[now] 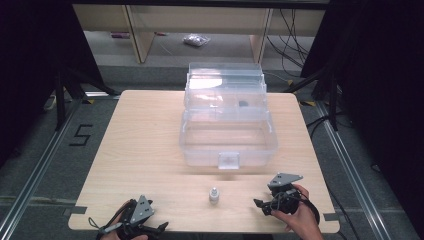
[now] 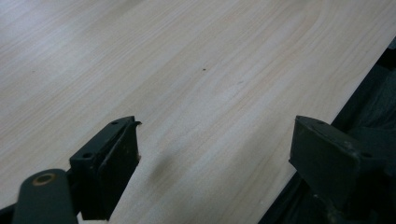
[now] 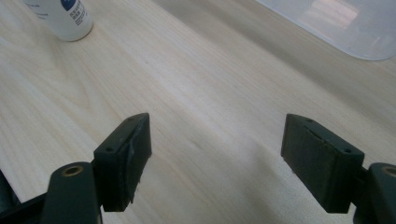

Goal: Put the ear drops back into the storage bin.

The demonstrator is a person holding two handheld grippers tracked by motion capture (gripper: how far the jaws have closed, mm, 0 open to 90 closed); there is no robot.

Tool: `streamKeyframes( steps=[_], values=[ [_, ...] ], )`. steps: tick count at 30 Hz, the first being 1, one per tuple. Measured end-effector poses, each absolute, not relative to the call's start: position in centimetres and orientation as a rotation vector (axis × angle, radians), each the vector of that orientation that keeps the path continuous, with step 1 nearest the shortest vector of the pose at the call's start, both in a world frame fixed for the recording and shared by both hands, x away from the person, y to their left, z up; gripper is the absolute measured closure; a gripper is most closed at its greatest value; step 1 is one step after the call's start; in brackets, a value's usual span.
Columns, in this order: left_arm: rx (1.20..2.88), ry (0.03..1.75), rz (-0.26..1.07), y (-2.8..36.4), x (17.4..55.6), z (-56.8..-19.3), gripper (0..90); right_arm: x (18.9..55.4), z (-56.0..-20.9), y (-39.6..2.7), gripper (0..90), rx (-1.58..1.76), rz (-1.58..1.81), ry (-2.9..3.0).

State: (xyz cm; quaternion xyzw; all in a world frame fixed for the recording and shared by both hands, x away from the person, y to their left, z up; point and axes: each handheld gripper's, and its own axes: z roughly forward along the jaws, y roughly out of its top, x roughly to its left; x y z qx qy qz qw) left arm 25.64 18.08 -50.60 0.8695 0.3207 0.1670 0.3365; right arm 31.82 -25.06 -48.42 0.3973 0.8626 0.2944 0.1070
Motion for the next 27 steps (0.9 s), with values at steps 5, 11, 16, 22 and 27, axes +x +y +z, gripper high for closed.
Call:
streamKeyframes(
  steps=[5, 11, 16, 22, 27],
  values=[
    [2.262, 0.839, 0.438, 18.1, 25.7, -50.6, 15.0, 32.1, -48.0, -24.2, 24.3, 1.077, 0.846, 2.582],
    [2.281, 0.842, 0.435, 18.1, 25.7, -50.7, 15.0, 32.4, -47.0, -22.9, 24.3, 1.007, 0.788, 2.632],
    [2.289, 0.833, 0.429, 18.1, 25.8, -50.7, 15.0, 32.8, -46.0, -20.4, 24.4, 0.933, 0.742, 2.693],
    [2.282, 0.84, 0.43, 18.1, 25.7, -50.6, 15.0, 33.1, -45.4, -17.7, 25.4, 0.814, 0.703, 2.765],
    [2.281, 0.834, 0.437, 18.1, 25.7, -50.7, 15.0, 33.0, -45.0, -16.3, 27.0, 0.721, 0.687, 2.805]
  ],
)
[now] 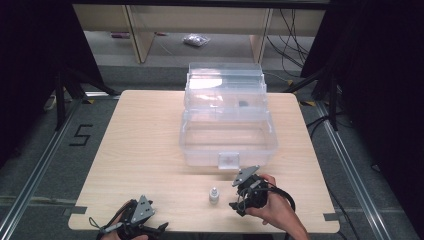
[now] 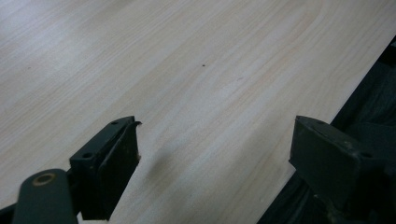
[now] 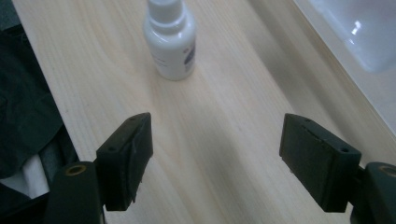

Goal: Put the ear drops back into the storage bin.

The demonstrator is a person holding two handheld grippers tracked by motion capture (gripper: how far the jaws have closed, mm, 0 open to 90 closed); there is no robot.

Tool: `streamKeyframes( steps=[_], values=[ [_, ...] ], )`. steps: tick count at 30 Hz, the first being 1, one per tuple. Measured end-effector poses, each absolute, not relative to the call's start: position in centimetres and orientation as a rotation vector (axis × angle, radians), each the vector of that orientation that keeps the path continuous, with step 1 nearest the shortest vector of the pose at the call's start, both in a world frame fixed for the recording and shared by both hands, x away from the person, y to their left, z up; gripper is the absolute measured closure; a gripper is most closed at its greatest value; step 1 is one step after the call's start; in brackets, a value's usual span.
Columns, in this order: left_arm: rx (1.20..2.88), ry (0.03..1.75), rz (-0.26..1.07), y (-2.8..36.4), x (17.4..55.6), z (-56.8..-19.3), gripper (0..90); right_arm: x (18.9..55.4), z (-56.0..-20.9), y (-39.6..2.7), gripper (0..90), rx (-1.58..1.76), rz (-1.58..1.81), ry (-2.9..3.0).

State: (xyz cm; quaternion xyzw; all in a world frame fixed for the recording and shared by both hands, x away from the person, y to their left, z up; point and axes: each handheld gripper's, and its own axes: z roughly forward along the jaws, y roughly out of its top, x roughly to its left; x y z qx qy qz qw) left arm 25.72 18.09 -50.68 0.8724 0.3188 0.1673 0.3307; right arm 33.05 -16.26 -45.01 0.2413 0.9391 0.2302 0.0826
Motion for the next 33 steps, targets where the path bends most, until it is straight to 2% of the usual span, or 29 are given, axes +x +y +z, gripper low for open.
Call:
streamKeyframes(
  steps=[12, 16, 33],
  values=[
    [2.321, 0.814, 0.437, 18.3, 25.8, -50.5, 15.0, 33.4, -44.4, -12.3, 37.0, 0.579, 0.564, 2.862],
    [2.288, 0.835, 0.435, 18.2, 25.7, -50.6, 15.0, 33.7, -44.1, -11.1, 39.4, 0.536, 0.526, 2.884],
    [2.281, 0.843, 0.419, 18.0, 25.7, -50.7, 15.0, 34.8, -44.8, -9.3, 48.3, 0.504, 0.448, 2.955]
  ],
)
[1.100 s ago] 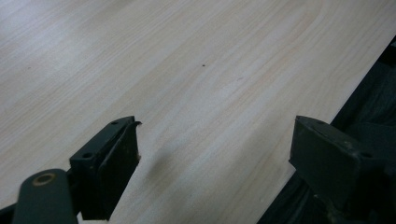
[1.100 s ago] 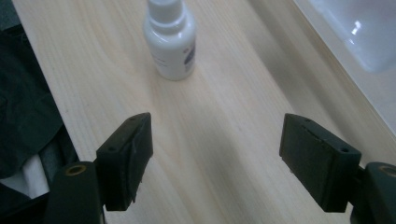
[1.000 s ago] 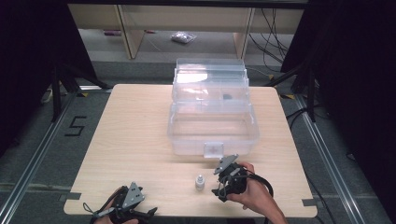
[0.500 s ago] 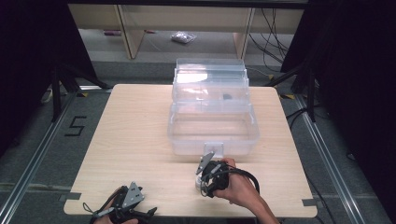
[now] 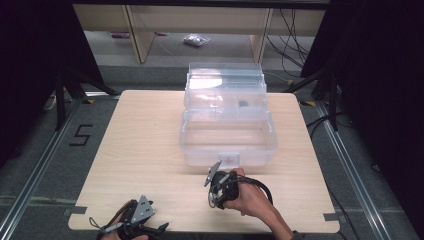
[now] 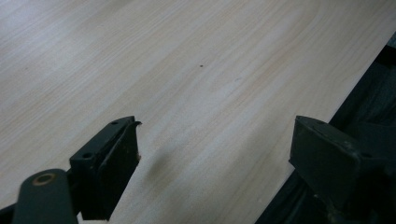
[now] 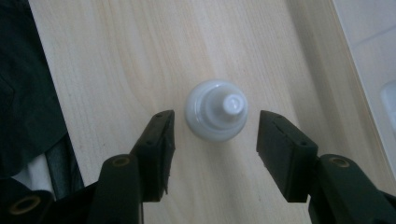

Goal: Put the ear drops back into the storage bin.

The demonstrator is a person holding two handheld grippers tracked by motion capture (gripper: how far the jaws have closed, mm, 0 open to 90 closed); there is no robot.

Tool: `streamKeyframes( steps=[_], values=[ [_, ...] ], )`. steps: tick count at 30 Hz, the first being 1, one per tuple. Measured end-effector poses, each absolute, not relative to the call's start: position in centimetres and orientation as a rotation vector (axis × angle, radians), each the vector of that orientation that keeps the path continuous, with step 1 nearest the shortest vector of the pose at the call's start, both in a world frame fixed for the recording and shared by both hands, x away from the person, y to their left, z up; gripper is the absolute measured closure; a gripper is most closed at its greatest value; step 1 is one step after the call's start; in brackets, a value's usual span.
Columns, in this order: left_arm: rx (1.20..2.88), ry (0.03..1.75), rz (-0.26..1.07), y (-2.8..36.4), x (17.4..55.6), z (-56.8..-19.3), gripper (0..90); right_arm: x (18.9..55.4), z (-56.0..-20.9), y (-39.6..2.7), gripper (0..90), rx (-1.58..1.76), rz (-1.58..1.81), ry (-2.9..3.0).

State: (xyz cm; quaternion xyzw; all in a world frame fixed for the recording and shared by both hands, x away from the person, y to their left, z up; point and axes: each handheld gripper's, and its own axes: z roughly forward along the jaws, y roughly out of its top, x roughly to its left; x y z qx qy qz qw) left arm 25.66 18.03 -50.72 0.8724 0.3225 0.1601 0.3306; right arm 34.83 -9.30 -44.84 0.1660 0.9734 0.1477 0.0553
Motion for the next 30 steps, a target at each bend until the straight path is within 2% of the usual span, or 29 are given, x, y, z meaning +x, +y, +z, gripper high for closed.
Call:
streamKeyframes(
  steps=[8, 14, 22, 30],
  values=[
    [2.285, 0.831, 0.43, 18.1, 25.7, -50.6, 15.0, 35.6, -44.8, -8.4, 50.9, 0.405, 0.385, 2.969],
    [2.28, 0.837, 0.426, 18.0, 25.6, -50.7, 15.0, 35.7, -45.0, -7.9, 52.4, 0.465, 0.323, 2.982],
    [2.289, 0.828, 0.425, 18.1, 25.7, -50.7, 15.0, 35.9, -45.4, -7.3, 59.8, 0.443, 0.274, 3.002],
    [2.282, 0.829, 0.423, 18.1, 25.7, -50.6, 15.0, 36.2, -44.9, -7.4, 60.2, 0.408, 0.259, 2.993]
  ],
)
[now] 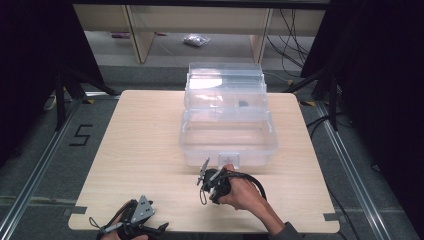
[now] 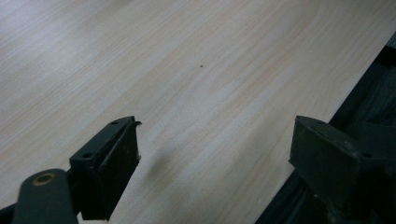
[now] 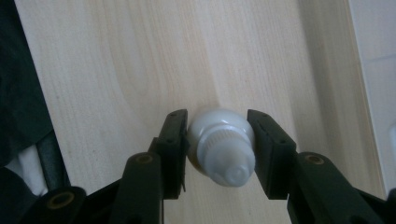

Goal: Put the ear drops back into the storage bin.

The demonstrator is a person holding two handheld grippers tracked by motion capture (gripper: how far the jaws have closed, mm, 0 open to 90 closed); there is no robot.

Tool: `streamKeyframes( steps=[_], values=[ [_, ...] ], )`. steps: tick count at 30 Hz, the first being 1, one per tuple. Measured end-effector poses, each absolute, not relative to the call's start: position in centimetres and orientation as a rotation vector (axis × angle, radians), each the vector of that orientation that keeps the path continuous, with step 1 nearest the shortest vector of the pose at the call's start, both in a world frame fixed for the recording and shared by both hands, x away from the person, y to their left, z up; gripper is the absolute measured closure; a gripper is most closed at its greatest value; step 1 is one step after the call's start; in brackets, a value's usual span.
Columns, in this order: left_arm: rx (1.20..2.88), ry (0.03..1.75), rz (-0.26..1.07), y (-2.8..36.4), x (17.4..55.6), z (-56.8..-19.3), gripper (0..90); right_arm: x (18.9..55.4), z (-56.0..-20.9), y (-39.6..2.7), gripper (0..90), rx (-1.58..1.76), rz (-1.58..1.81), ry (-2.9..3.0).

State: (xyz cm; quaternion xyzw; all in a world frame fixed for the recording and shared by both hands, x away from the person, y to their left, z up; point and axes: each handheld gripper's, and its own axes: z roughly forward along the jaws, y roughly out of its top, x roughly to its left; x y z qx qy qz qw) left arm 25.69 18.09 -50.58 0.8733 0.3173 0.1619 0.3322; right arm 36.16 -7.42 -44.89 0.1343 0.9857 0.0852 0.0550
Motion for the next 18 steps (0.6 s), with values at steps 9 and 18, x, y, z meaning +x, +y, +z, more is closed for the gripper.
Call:
streamKeyframes(
  steps=[9, 18],
  values=[
    [2.292, 0.831, 0.419, 18.2, 25.7, -50.7, 15.0, 36.4, -42.8, -9.2, 60.2, 0.495, 0.343, 2.96],
    [2.318, 0.816, 0.419, 18.3, 25.8, -50.5, 15.0, 37.3, -41.0, -12.0, 60.2, 0.569, 0.392, 2.964]
  ],
)
